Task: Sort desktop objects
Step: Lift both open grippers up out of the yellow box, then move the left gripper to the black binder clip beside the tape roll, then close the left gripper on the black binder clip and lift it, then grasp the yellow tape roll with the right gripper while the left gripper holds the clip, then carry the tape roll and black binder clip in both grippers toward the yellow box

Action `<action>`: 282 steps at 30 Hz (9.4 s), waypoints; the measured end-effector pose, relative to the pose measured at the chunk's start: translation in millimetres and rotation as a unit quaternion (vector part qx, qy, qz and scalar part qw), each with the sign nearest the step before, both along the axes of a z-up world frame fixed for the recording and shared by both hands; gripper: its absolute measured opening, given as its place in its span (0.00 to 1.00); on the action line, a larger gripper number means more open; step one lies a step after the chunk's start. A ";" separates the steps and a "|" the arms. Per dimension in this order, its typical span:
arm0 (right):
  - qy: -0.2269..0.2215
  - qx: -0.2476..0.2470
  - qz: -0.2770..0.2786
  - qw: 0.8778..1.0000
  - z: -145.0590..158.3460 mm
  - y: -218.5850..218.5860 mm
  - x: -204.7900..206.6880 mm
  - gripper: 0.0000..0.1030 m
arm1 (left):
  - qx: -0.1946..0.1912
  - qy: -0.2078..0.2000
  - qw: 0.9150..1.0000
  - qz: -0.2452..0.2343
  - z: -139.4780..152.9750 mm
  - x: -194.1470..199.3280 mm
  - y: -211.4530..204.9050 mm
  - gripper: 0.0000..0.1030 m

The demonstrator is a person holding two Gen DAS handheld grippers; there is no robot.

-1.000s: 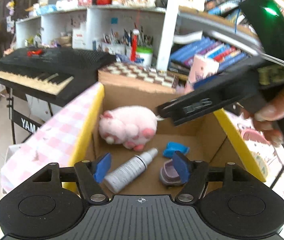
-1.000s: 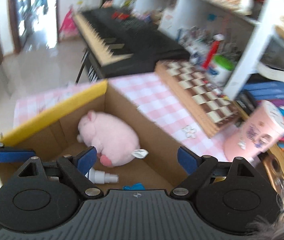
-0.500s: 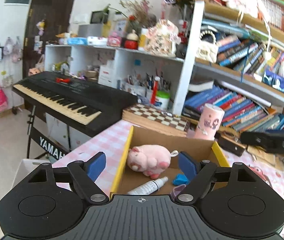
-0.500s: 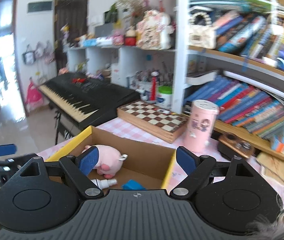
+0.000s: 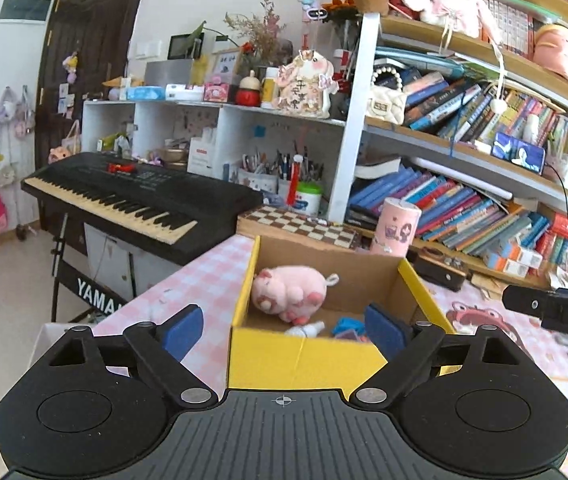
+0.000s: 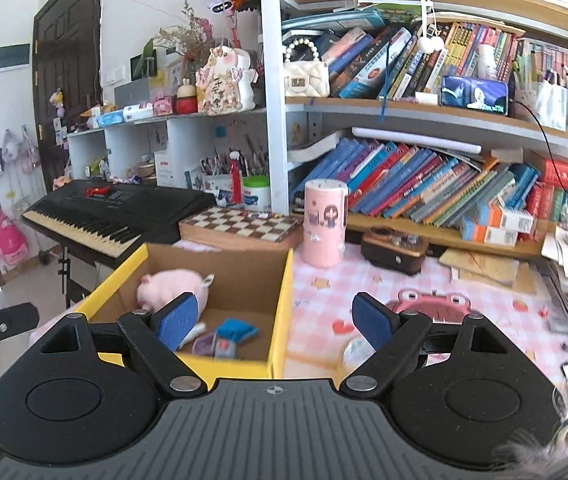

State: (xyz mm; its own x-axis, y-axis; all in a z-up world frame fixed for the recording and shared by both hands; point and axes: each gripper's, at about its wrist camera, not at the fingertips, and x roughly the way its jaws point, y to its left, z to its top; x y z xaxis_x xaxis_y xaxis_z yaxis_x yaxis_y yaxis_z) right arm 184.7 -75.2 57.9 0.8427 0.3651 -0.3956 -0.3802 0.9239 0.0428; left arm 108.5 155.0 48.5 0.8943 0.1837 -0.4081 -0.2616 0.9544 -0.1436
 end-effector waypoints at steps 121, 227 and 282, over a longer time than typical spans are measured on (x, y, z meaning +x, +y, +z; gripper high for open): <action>0.142 -0.018 -0.072 0.987 -86.2 -210.1 96.3 0.82 | 0.030 0.183 0.981 -0.047 -118.1 177.6 -243.0 0.39; 0.203 -0.031 0.042 0.978 -72.0 -28.1 -92.4 0.80 | -0.135 0.080 0.982 -0.107 -44.1 -69.5 -55.1 0.17; 0.191 -0.055 0.081 0.977 -62.8 23.1 -110.0 0.80 | -0.144 0.052 0.984 -0.087 -39.7 -97.4 -19.2 0.17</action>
State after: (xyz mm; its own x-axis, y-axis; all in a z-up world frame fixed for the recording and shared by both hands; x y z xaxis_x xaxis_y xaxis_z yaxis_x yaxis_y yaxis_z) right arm 74.6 -52.2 -4.8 0.5610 0.4188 -0.7141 -0.4971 0.8602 0.1139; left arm 11.0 135.8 8.8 0.8531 -0.1056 -0.5110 -0.1247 0.9097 -0.3962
